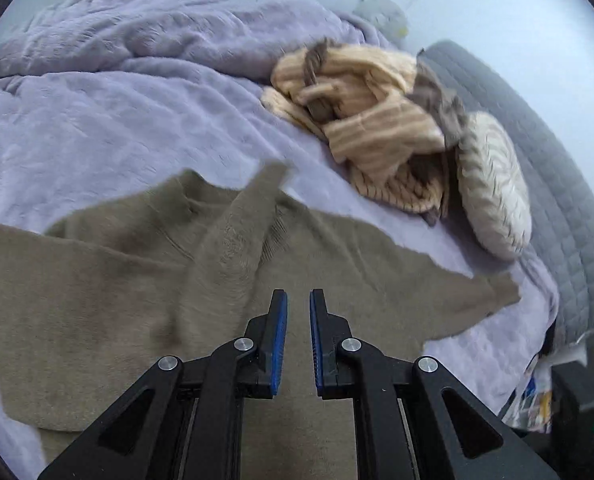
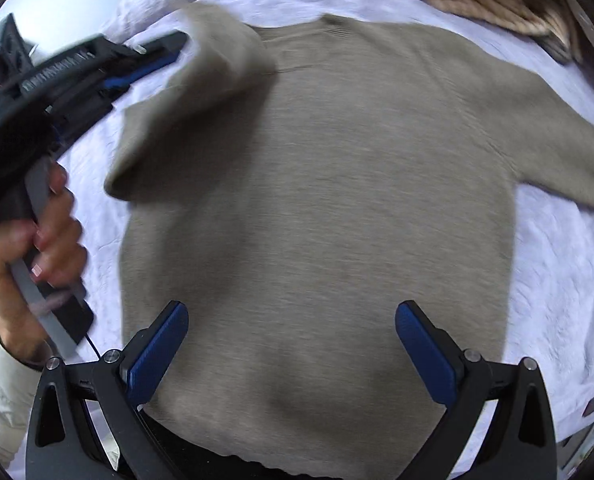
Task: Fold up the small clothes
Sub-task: 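Fold the held sweater side over the body with the left tool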
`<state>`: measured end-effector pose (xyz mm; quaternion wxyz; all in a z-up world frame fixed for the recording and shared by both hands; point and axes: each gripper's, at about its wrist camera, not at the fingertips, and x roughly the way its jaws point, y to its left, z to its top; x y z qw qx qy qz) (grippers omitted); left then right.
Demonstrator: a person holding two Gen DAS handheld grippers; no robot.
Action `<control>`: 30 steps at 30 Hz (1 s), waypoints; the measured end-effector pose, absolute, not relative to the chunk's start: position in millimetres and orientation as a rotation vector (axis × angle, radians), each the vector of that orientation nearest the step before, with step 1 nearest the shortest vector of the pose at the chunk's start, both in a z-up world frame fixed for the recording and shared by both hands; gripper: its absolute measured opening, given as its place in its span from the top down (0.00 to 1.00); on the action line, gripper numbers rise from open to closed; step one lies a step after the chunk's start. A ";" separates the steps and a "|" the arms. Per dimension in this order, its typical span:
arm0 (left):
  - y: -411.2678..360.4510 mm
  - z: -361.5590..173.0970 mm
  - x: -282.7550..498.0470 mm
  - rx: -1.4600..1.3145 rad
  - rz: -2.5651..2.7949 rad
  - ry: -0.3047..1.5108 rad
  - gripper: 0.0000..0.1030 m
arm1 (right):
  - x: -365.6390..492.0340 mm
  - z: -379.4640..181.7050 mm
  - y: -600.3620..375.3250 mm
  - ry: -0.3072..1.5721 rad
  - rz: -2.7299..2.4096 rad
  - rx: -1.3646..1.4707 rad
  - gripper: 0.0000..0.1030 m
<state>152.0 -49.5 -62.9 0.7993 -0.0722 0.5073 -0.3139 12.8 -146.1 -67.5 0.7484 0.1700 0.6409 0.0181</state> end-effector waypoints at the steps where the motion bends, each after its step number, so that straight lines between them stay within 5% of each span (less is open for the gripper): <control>1: -64.3 -74.9 146.3 -0.106 -0.665 1.118 0.88 | 9.6 -69.8 -156.1 1.406 0.022 0.386 0.00; 10: -35.7 -79.7 119.2 -0.018 -0.538 1.203 0.87 | 7.2 -85.2 -208.2 1.412 -0.060 0.466 0.00; 21: 74.0 -118.3 114.3 -0.045 -0.256 1.318 0.87 | 165.0 -93.0 -173.3 1.311 0.102 0.530 0.00; 30: 92.2 -128.2 128.7 -0.140 -0.255 1.308 0.87 | 202.3 -166.4 -189.2 1.219 0.087 0.990 0.03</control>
